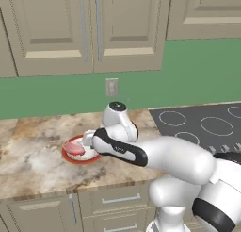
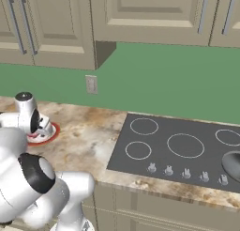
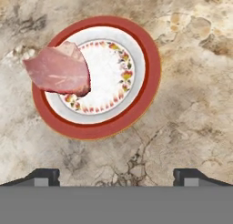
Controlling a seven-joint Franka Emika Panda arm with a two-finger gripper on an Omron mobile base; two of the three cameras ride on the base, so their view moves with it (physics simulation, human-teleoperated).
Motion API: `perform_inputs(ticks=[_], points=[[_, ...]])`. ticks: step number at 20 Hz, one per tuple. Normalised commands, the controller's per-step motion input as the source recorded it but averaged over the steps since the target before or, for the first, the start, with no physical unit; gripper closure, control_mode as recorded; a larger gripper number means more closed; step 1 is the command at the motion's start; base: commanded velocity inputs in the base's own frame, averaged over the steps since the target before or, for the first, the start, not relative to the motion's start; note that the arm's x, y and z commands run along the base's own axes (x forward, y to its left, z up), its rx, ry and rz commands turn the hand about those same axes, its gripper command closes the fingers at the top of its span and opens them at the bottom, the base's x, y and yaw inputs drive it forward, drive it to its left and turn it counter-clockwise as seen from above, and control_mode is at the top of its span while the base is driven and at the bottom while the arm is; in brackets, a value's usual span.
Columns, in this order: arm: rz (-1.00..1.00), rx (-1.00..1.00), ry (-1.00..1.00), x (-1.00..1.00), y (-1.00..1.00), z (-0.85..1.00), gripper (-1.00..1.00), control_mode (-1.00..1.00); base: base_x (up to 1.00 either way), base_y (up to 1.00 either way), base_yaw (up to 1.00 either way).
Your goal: Place the steak on the plate and place the tomato on the same plate.
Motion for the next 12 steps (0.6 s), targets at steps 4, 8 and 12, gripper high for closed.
perform_inputs(ticks=[4,8,12], points=[[-0.02,0.00,0.00,-0.27,-0.46,0.21,-1.00,-1.00,0.00,0.00,0.00],[-0.01,0.00,0.02,-0.27,-0.42,0.17,-1.00,-1.00,0.00,0.00,0.00],[0.00,-0.02,0.00,-0.08,-0.17,0.07,-1.00,-1.00,0.00,0.00,0.00]])
